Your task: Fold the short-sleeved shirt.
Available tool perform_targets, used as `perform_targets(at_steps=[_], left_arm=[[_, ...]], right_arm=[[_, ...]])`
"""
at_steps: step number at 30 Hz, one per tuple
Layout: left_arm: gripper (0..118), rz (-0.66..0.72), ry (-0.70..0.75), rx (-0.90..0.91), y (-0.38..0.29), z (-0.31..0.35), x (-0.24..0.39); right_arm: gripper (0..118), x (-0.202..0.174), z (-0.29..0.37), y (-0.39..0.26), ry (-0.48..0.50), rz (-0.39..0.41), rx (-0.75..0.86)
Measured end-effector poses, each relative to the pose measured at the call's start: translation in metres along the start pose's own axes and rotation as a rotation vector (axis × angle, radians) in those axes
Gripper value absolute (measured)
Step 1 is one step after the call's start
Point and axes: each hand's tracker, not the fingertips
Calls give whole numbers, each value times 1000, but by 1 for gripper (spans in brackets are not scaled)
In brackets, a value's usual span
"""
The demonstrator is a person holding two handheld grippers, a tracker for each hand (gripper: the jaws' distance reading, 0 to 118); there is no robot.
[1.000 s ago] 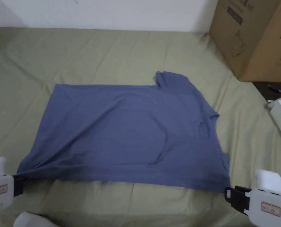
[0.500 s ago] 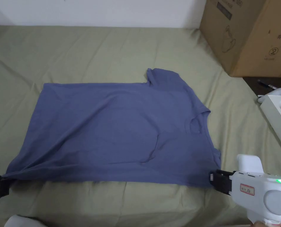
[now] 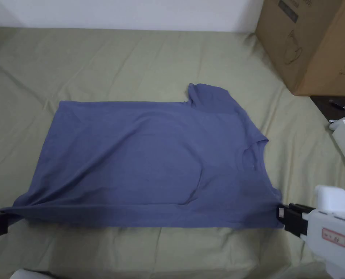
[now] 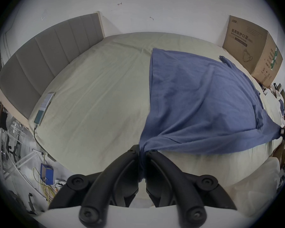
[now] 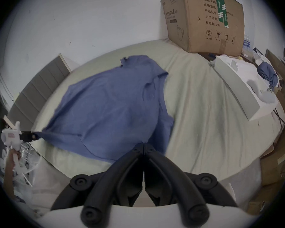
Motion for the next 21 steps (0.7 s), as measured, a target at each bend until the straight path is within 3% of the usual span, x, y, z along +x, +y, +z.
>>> perform_targets(at_steps=[8, 10, 14, 18, 19, 20, 21], left_arm=[[5, -25, -4, 21, 79, -35, 7], [5, -13, -18, 4, 101, -50, 14], [5, -163, 42, -65, 135, -105, 31], [6, -147, 14, -114, 134, -136, 32], [19, -148, 14, -111, 131, -136, 30], [38, -136, 11, -87, 127, -130, 31], [64, -135, -21, -79, 127, -128, 25]], right_arm=[[0, -2, -43, 89, 16, -26, 92], [0, -1, -63, 105, -11, -29, 79], [0, -3, -110, 120, -48, -19, 28], [1, 0, -146, 116, -93, 8, -55], [1, 0, -150, 115, -109, 25, -76], [10, 0, -150, 113, -113, 22, -67], [33, 2, -149, 112, -106, 19, -61]])
